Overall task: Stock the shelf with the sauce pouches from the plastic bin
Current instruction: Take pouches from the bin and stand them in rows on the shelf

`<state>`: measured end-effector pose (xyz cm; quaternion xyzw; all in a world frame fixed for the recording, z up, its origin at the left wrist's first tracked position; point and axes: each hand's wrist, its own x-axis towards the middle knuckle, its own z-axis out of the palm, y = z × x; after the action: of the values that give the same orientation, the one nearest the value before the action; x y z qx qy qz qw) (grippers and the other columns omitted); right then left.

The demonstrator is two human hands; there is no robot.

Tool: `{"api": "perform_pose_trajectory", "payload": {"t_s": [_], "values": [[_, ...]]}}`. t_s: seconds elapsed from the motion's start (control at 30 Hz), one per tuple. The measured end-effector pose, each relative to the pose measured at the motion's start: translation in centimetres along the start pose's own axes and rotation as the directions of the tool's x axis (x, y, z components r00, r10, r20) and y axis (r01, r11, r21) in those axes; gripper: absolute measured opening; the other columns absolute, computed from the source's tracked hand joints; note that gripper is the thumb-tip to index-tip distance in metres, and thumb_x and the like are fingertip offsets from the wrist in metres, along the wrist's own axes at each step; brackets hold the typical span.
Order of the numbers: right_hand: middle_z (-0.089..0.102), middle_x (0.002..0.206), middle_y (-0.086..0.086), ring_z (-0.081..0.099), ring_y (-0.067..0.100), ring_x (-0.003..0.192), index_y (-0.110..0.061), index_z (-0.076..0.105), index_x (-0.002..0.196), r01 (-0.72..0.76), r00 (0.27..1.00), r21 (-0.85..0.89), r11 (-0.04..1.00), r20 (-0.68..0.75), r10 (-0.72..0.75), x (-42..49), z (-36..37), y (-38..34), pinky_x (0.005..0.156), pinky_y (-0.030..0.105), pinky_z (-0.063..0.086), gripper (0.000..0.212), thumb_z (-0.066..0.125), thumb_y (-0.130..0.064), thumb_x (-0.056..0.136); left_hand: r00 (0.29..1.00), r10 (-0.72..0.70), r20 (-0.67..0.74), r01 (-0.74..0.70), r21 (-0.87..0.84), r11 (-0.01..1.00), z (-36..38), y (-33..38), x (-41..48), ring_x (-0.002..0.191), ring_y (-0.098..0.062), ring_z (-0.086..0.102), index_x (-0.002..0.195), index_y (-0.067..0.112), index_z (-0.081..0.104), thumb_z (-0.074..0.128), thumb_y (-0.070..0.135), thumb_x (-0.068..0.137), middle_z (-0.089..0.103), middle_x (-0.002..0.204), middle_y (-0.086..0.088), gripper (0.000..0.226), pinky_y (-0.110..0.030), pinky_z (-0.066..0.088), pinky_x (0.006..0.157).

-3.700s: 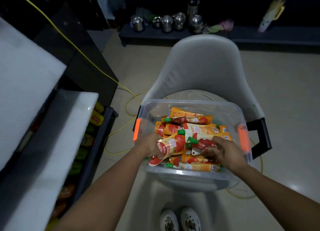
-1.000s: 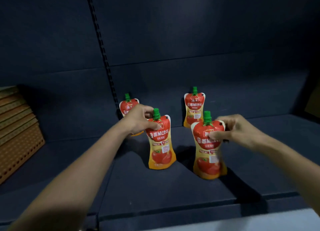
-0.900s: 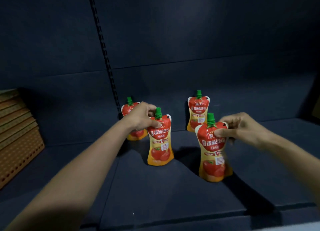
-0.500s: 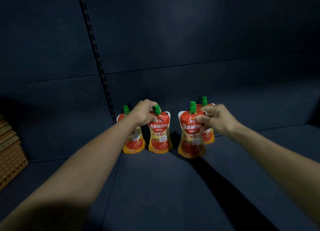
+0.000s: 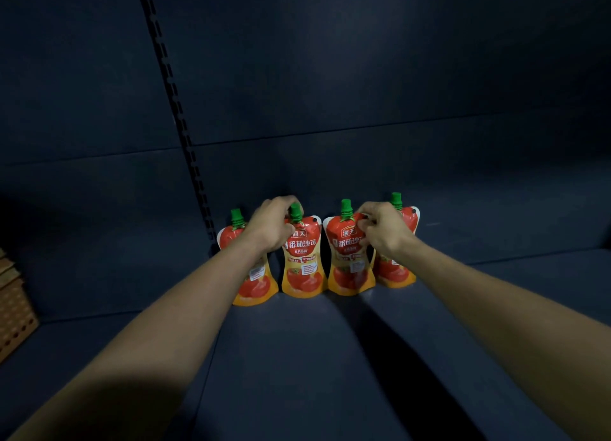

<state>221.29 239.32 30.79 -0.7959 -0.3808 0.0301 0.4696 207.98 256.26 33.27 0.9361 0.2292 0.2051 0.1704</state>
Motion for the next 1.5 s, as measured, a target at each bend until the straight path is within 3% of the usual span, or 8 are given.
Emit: {"api": "perform_pose_trajectory", "payload": {"t_s": [0.17,0.37,0.47,0.63,1.0,1.13,1.3,1.5], "values": [[0.061,0.112,0.013,0.061,0.031,0.108,-0.01,0.058,0.116,0.026,0.999,-0.018,1.0,-0.025,-0.026,0.4,0.0,0.0,0.089,0.045,0.055,0.033,0.044,0.006,0.091,0.997,0.025,-0.069,-0.009,0.221,0.975,-0.3,1.2,-0.7,0.102,-0.027,0.06,0.124,0.026,0.052,0.066,0.009,0.086,0.062,0.114,-0.005,0.044,-0.039,0.052,0.081],[0.052,0.126,0.001,0.046,0.018,0.119,-0.019,0.053,0.128,0.294,0.877,-0.289,0.911,-0.298,-0.377,-1.8,-2.8,-0.5,0.089,0.038,0.047,0.041,0.054,-0.004,0.089,0.933,0.285,-0.219,-0.161,0.454,0.876,1.2,3.3,-1.1,0.128,-0.021,0.04,0.138,0.028,0.043,0.064,0.036,0.088,0.049,0.135,0.002,0.055,-0.037,0.029,0.103],[0.053,0.126,0.002,0.043,0.022,0.12,-0.02,0.053,0.126,0.091,0.882,-0.337,0.937,-0.411,-0.233,-1.4,-5.0,2.2,0.09,0.045,0.047,0.039,0.062,-0.019,0.088,0.931,0.331,-0.152,-0.219,0.49,0.844,2.2,4.7,-0.5,0.128,-0.019,0.042,0.139,0.028,0.043,0.062,0.049,0.087,0.053,0.134,0.004,0.06,-0.036,0.023,0.107],[0.065,0.111,0.008,0.062,0.025,0.104,-0.011,0.057,0.118,-0.156,0.987,0.017,0.988,-0.029,0.156,-0.2,-6.0,4.8,0.088,0.044,0.054,0.038,0.071,-0.011,0.083,0.958,0.282,-0.054,-0.192,0.609,0.77,3.5,6.4,0.8,0.115,-0.022,0.054,0.128,0.019,0.048,0.069,0.054,0.08,0.065,0.117,-0.004,0.063,-0.037,0.03,0.101],[0.065,0.087,0.005,0.064,0.029,0.095,-0.018,0.058,0.081,-0.124,0.992,0.046,0.991,0.0,0.124,1.5,-7.0,5.7,0.079,0.047,0.057,0.024,0.063,0.005,0.085,0.953,0.26,-0.153,-0.136,0.554,0.821,4.7,6.2,0.9,0.102,-0.021,0.061,0.118,0.02,0.052,0.069,0.046,0.083,0.068,0.106,-0.002,0.046,-0.037,0.033,0.096],[0.065,0.1,0.009,0.063,0.026,0.1,-0.013,0.058,0.099,-0.136,0.99,0.075,0.988,-0.02,0.138,1.1,-6.7,5.9,0.082,0.041,0.056,0.02,0.063,0.001,0.086,0.947,0.271,-0.172,-0.132,0.558,0.819,4.9,5.8,0.8,0.106,-0.02,0.058,0.118,0.022,0.053,0.067,0.048,0.084,0.068,0.108,0.001,0.046,-0.037,0.032,0.095],[0.058,0.13,0.012,0.058,0.026,0.116,-0.013,0.046,0.134,-0.129,0.987,0.036,0.991,-0.095,0.132,0.0,-6.5,5.5,0.096,0.046,0.051,0.054,0.068,-0.008,0.085,0.942,0.273,-0.198,-0.118,0.564,0.817,5.4,5.8,0.6,0.115,-0.019,0.052,0.123,0.022,0.052,0.067,0.051,0.082,0.06,0.121,0.004,0.052,-0.037,0.031,0.097],[0.04,0.143,0.009,0.04,0.026,0.131,-0.018,0.037,0.143,-0.085,0.974,-0.207,0.975,-0.225,0.037,-5.5,-7.5,4.7,0.105,0.04,0.04,0.061,0.065,-0.022,0.089,0.929,0.27,-0.253,-0.099,0.533,0.84,5.3,6.7,-1.8,0.127,-0.023,0.044,0.144,0.017,0.035,0.069,0.05,0.081,0.047,0.138,-0.003,0.078,-0.04,0.029,0.109]]}}
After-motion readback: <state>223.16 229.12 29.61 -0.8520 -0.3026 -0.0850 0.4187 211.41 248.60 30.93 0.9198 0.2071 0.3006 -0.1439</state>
